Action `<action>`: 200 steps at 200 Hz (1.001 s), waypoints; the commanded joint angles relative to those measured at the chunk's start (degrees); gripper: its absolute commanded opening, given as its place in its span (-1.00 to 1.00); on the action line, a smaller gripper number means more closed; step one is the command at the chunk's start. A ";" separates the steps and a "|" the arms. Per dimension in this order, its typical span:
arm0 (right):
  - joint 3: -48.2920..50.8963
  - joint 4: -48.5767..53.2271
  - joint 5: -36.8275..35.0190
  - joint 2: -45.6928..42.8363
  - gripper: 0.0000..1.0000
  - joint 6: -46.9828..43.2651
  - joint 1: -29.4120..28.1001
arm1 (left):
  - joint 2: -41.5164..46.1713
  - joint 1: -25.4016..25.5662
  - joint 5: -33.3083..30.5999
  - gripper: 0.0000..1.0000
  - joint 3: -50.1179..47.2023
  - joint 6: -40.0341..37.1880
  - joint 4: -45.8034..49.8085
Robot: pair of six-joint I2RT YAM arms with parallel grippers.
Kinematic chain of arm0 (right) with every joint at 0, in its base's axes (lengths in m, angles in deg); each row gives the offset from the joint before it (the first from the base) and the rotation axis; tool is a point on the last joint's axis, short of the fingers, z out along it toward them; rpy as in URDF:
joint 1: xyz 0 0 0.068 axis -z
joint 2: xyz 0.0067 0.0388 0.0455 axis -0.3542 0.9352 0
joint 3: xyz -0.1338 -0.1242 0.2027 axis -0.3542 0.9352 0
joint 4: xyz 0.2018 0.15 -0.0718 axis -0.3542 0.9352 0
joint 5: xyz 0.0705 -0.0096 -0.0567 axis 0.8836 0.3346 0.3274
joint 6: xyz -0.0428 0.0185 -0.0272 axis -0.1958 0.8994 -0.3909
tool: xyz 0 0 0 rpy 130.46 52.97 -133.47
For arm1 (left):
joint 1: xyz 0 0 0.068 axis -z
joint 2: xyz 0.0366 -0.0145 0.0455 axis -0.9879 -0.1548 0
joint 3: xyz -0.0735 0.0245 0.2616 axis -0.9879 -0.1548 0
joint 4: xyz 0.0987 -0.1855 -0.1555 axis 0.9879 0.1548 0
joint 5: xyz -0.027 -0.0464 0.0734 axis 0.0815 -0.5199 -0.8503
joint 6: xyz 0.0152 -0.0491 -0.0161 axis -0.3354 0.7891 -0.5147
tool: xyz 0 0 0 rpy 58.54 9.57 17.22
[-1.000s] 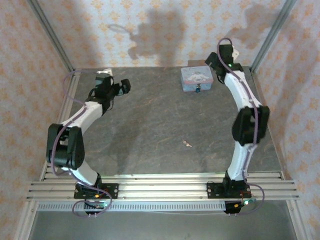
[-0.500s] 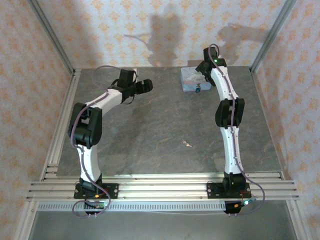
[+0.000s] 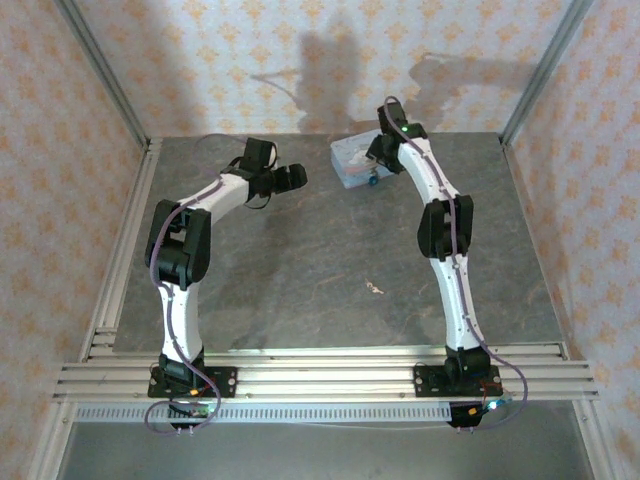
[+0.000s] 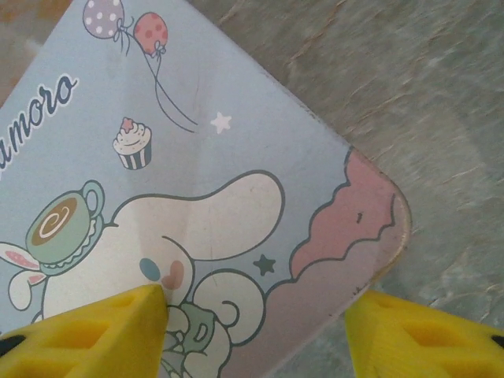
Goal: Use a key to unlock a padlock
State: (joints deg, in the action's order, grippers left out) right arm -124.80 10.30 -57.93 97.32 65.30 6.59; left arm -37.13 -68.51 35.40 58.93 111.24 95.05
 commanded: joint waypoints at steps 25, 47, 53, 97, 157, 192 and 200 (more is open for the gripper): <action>14.47 4.55 2.18 -5.30 0.17 -2.94 -6.28 | 2.59 -0.98 -1.85 0.70 -0.06 0.20 4.62; 24.78 0.17 3.11 -10.49 0.23 0.88 -10.62 | 3.65 -0.98 -1.82 0.67 -2.52 2.43 3.75; 27.43 -1.48 3.67 -11.92 0.25 2.30 -11.69 | 3.98 -0.98 -1.15 0.65 -3.67 3.38 2.91; 45.47 -14.99 9.91 -21.37 0.29 13.57 -16.93 | 9.49 -1.02 3.39 0.46 -16.80 10.72 -5.92; 44.57 -12.00 9.98 -29.54 0.59 11.22 -19.32 | 14.90 -3.34 1.48 -0.14 -17.94 7.15 0.10; 43.12 -9.99 12.38 -32.32 0.73 8.63 -15.82 | 18.34 -4.05 -0.19 -0.07 -15.52 3.91 6.40; 43.78 -9.89 12.86 -32.63 0.73 8.71 -14.50 | 19.36 -4.03 -0.17 -0.04 -15.75 3.64 7.33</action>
State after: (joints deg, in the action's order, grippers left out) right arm -79.82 -2.84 -46.80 69.11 75.80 -11.84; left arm -22.75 -71.90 36.69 41.01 118.10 97.20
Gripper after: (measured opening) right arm 0.862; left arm 0.462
